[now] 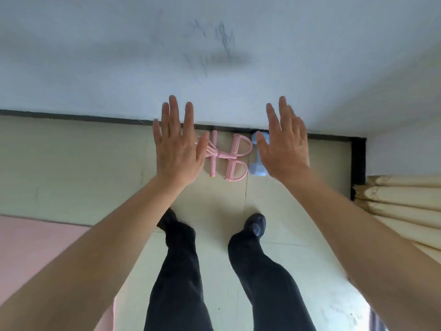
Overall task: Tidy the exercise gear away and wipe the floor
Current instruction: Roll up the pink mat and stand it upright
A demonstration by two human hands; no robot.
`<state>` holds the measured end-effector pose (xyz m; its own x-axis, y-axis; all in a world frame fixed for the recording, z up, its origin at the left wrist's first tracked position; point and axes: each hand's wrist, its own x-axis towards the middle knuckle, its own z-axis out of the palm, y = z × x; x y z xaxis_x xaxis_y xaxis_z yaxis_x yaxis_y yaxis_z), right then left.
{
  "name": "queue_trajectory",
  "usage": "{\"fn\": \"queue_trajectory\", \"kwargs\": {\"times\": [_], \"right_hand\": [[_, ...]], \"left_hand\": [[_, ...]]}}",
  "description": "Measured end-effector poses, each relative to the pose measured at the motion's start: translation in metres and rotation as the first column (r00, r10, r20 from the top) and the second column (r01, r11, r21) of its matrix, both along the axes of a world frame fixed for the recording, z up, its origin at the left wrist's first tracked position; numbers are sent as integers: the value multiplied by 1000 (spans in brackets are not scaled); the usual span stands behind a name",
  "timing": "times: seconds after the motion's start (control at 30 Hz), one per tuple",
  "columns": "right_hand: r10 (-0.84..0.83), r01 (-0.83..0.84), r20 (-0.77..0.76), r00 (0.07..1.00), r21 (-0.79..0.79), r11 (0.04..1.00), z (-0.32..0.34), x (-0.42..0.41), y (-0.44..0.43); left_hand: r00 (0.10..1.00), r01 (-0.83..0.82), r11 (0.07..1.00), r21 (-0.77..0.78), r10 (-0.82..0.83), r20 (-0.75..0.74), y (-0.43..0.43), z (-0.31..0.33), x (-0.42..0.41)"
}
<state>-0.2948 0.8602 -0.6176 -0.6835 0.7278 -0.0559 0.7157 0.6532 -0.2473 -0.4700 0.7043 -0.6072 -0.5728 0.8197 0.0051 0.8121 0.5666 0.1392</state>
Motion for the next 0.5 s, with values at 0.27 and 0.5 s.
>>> {"fn": "queue_trajectory", "kwargs": {"times": [0.27,0.5], "right_hand": [[301,-223,-286,910,272,936,253,-46,-38],[516,-359,-428,742,396,845,364,-67,-199]], "left_hand": [[935,-267,895,358,331,-131,-76,263,5],[804,-354,833,426,503,-315,-290,384,34]]}}
